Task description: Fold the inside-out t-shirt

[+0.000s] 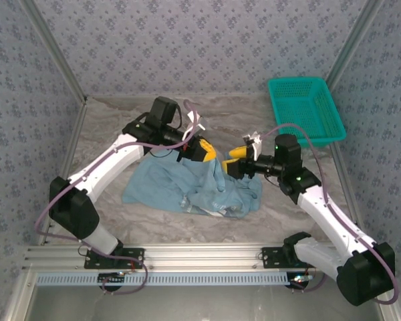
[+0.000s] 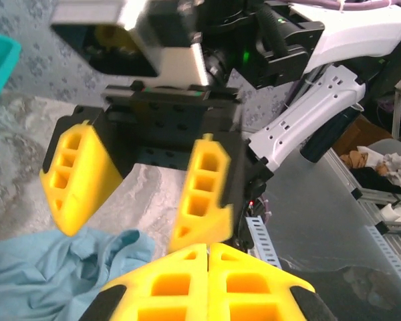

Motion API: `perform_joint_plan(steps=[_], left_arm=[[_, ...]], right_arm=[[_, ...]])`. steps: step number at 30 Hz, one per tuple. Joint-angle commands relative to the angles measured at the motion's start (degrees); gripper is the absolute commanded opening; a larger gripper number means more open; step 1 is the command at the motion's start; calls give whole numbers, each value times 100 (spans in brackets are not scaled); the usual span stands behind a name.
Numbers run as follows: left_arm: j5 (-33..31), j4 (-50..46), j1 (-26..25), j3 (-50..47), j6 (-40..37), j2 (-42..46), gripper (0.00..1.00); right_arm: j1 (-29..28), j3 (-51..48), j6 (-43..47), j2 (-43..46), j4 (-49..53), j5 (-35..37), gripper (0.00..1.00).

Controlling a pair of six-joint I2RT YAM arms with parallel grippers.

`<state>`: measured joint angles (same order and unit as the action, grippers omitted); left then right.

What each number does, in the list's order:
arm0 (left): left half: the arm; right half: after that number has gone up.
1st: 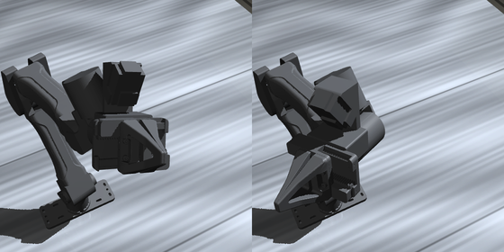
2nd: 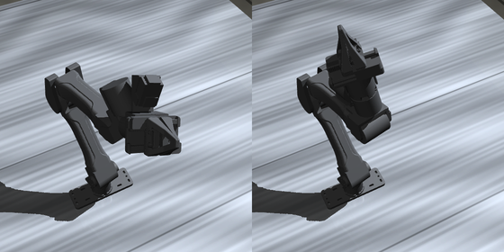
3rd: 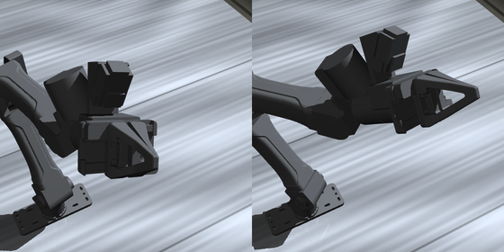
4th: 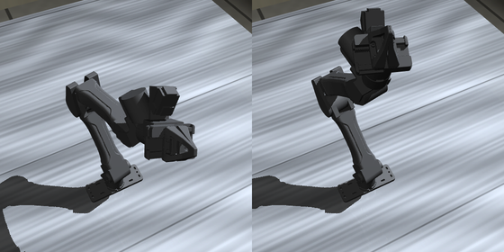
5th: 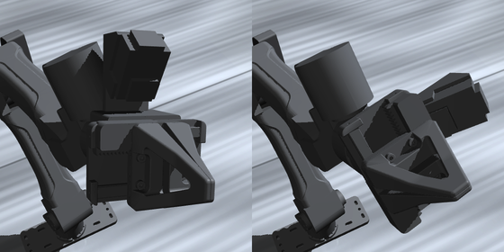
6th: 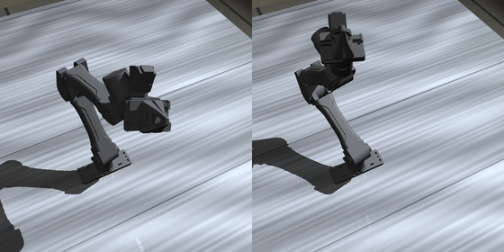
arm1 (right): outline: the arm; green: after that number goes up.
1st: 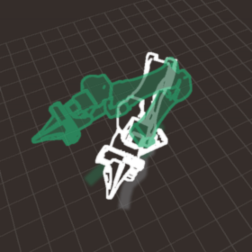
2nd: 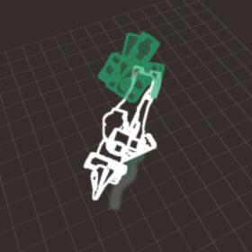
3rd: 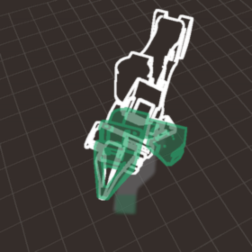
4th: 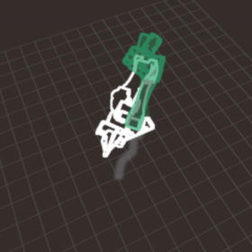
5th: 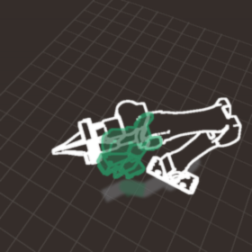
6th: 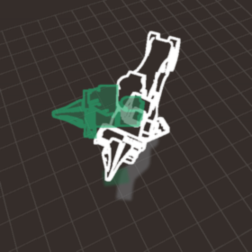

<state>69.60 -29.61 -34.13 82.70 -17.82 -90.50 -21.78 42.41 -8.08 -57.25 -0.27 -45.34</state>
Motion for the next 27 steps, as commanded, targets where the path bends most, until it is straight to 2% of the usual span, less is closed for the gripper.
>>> perform_joint_plan(steps=[1,4,12,16,20,24,25,27], left_arm=[[-77,-238,20,120,-103,19,0],[-504,57,-13,2,262,105,0],[-764,403,-63,-192,552,258,0],[-1021,550,-61,-245,646,360,0],[-1348,705,-64,-310,778,437,0],[-1771,948,-68,-403,1012,532,0],[-1922,991,-68,-419,1068,577,0],[-2310,1129,-72,-491,1234,680,0]], right_arm=[[-169,-84,92,177,-456,-294,69],[-333,-76,116,215,-372,34,68],[-630,147,262,-228,156,945,58],[-704,56,234,-375,738,1319,59],[-940,-210,-22,-346,800,1599,62],[-1126,-300,-253,-529,841,1675,61],[-1176,-304,-297,-587,912,1781,59],[-1232,-277,-390,-686,1160,2122,49]])
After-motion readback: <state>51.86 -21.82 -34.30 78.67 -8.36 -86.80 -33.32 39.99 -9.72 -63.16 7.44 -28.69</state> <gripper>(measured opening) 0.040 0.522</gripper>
